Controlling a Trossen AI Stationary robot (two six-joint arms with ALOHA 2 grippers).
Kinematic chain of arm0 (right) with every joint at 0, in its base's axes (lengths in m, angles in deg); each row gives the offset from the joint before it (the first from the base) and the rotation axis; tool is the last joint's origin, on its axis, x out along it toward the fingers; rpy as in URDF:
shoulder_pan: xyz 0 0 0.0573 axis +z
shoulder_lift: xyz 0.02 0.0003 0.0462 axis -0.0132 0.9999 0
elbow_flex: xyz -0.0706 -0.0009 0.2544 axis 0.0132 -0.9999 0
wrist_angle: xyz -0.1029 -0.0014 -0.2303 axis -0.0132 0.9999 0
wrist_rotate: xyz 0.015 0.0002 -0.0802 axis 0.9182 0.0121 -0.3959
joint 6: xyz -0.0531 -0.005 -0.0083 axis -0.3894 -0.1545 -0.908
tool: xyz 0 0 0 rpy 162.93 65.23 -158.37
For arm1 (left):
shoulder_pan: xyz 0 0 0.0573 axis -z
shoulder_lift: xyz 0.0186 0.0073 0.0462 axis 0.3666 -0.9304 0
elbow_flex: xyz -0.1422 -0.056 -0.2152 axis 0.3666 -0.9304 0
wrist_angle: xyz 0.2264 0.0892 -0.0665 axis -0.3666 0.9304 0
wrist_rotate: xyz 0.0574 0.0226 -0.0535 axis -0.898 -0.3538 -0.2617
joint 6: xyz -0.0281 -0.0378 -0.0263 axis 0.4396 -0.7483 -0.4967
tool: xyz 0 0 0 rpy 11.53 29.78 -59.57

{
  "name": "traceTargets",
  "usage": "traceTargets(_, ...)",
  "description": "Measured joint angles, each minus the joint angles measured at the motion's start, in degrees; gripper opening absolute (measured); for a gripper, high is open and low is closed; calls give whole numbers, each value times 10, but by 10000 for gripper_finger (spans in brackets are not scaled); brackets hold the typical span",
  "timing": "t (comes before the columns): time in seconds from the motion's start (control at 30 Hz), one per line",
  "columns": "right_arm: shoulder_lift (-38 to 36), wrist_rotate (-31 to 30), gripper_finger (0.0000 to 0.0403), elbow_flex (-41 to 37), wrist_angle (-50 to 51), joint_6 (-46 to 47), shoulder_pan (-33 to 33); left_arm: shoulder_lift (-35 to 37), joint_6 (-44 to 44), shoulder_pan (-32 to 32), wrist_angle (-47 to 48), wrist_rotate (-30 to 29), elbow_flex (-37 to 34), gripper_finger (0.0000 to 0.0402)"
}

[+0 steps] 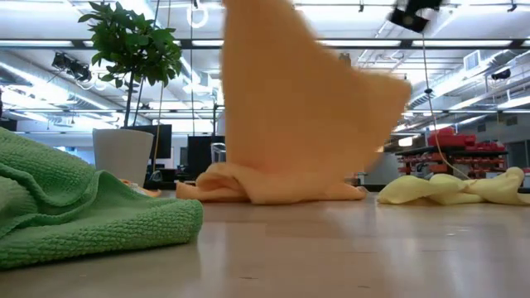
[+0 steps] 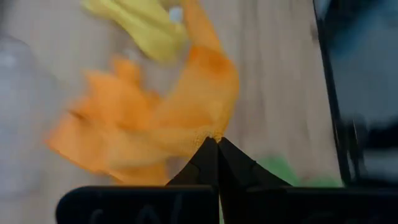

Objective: Fold microfiber towels
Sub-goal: Fold the bottom orange towel on the table

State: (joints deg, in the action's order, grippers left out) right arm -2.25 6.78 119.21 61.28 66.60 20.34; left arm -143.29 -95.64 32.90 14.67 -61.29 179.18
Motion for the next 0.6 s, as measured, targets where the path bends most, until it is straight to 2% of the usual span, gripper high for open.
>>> traceTargets(0.1, 28, -11, 0, -96, -166, 132, 86, -2, -34, 61, -54, -9, -107, 1)
traceTargets(0.2, 81, -39, 0, -167, -350, 244, 141, -2, -86, 105, -184, -14, -234, 1)
traceTargets(0.27, 118, -63, 1, -184, -413, 295, 160, -3, -129, 126, -274, -15, -308, 1)
traceTargets(0.33, 155, -88, 6, -183, -441, 323, 167, -3, -173, 140, -358, -14, -365, 1)
traceTargets(0.43, 206, -140, 26, -156, -435, 329, 161, -2, -216, 152, -414, -13, -417, 1)
traceTargets(0.5, 234, -153, 45, -135, -434, 321, 145, -2, -225, 156, -429, -8, -431, 1)
traceTargets(0.6, 269, -142, 78, -95, -433, 286, 120, -2, -235, 159, -421, -5, -436, 2)
